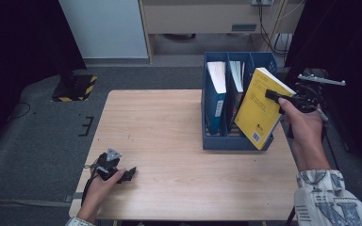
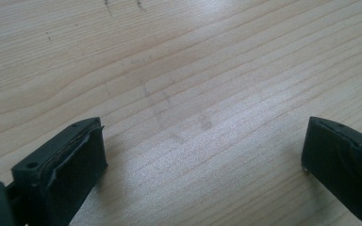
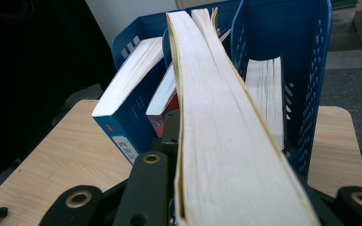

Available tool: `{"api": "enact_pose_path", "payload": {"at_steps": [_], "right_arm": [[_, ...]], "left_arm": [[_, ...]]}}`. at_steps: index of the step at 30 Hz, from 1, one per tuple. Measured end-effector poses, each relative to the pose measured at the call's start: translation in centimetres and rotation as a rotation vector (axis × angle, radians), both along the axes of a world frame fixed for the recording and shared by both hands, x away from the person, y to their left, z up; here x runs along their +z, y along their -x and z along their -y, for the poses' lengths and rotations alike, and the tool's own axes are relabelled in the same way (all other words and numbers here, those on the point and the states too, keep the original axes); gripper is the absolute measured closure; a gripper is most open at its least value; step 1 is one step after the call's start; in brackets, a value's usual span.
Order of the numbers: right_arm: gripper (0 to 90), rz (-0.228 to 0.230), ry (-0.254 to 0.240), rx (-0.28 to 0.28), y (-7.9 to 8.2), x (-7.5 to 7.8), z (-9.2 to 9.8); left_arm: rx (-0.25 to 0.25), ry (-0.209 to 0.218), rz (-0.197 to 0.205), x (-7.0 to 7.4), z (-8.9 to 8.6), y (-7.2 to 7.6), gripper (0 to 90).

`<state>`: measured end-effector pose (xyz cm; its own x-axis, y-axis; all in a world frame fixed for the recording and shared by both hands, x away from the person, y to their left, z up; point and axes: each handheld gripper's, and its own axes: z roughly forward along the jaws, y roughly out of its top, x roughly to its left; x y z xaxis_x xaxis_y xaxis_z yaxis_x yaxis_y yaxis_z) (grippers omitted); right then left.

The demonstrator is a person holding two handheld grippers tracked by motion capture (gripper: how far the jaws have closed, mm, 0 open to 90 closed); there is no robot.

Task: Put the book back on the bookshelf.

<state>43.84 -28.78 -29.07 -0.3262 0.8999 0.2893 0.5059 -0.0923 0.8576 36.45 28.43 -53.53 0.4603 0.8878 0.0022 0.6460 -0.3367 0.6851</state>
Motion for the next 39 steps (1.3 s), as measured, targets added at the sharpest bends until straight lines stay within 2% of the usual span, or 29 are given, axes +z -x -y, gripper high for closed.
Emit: {"api": "enact_pose_path", "payload": {"at_steps": [11,26,39], "right_arm": [[75.0,-0.002,0.012,-0.005,-0.9,0.3,-0.5],[75.0,-0.021,0.067,-0.024,-2.2,0.6,-1.4],[74.8,-0.029,0.050,-0.059,-4.1,0.2,-2.7]], "left_arm": [[-0.003,-0.003,0.001,0.0,0.0,0.0,0.0],[-0.006,-0.003,0.002,0.0,0.0,0.0,0.0],[-0.009,0.000,0.003,0.0,0.1,-0.1,0.0]]}}
